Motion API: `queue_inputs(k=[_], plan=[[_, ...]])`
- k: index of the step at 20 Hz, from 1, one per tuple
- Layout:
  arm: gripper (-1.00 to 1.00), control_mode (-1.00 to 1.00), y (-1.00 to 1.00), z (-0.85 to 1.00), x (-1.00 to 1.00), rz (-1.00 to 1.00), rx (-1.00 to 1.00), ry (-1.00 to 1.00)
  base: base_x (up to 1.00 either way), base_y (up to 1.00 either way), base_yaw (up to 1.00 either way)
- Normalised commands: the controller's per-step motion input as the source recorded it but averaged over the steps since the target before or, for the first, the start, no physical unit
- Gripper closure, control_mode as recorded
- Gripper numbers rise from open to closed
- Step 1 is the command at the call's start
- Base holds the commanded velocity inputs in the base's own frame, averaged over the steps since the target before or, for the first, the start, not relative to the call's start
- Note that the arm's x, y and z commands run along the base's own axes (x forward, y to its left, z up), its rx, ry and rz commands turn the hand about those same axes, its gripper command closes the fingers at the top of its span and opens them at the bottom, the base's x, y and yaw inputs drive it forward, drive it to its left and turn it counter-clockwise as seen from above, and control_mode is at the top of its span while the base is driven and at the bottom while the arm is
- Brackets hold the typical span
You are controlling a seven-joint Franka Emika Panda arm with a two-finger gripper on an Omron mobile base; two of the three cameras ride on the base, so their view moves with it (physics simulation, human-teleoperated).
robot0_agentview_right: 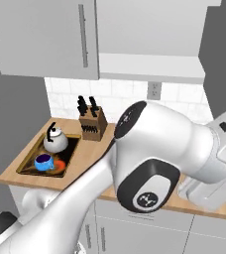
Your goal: Pick the kettle from the counter and place it on the tray. Then pick the mug from the cabinet and place it on the tray. Then close the cabinet doors.
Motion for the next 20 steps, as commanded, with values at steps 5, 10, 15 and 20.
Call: queue_inputs(k=[5,10,15,20], plan=[[-1.00,-1.00,-0.19,0.09,0.38,0.03,-0.02,0.05,0.00,0.00,0.00],[-1.00,-1.00,-0.17,0.06,0.31,0.06,0.00,0.00,0.00,0.00,0.00],[-1.00,-1.00,-0.07,0.01,0.32,0.06,-0.02,0.01,0.00,0.00,0.00],[-1.00,-1.00,0.02,0.00,0.31,0.14,-0.11,0.08,0.00,0.00,0.00]])
